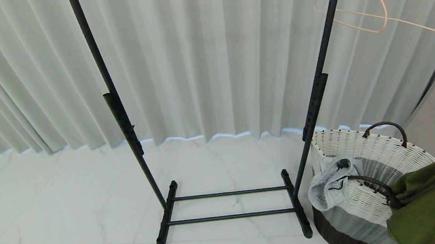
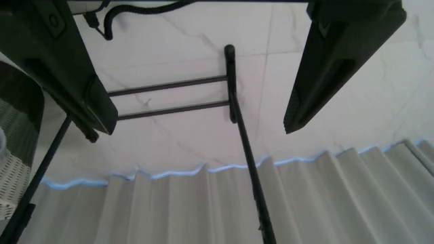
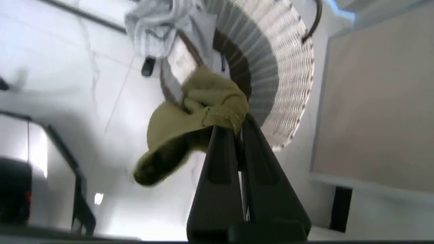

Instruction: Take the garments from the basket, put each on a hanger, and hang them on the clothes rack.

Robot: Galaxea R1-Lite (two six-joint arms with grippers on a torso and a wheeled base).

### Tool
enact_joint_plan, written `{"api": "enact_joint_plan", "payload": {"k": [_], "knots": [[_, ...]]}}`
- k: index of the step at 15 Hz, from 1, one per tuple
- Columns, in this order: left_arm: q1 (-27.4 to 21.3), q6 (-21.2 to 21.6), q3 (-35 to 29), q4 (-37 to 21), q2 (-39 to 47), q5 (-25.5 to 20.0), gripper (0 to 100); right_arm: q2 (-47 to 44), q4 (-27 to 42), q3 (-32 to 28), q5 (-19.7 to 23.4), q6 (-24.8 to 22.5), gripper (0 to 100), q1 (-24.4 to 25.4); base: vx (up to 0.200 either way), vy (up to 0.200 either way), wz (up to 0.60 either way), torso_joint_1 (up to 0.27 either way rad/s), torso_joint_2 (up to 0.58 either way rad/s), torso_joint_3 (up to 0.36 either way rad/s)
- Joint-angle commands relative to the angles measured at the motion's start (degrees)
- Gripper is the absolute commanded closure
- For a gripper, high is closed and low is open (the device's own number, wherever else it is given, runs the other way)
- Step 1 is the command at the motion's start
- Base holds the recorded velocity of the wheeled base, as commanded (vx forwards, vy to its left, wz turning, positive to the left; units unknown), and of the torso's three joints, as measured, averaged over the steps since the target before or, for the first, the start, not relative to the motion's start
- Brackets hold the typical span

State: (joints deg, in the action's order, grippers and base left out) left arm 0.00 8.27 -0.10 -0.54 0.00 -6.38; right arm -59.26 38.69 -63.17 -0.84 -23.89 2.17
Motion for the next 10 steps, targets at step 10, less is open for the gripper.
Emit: {"api": "enact_joint_plan", "payload": {"k": [10], "knots": [[-4.75,-3.78,-15.20,1.85,16.96,-6.37,0,-0.86,16.41,-18.74,0.67,0.69,100,7.85,0.000,0.000,0.00,0.000,0.00,0.000]]}}
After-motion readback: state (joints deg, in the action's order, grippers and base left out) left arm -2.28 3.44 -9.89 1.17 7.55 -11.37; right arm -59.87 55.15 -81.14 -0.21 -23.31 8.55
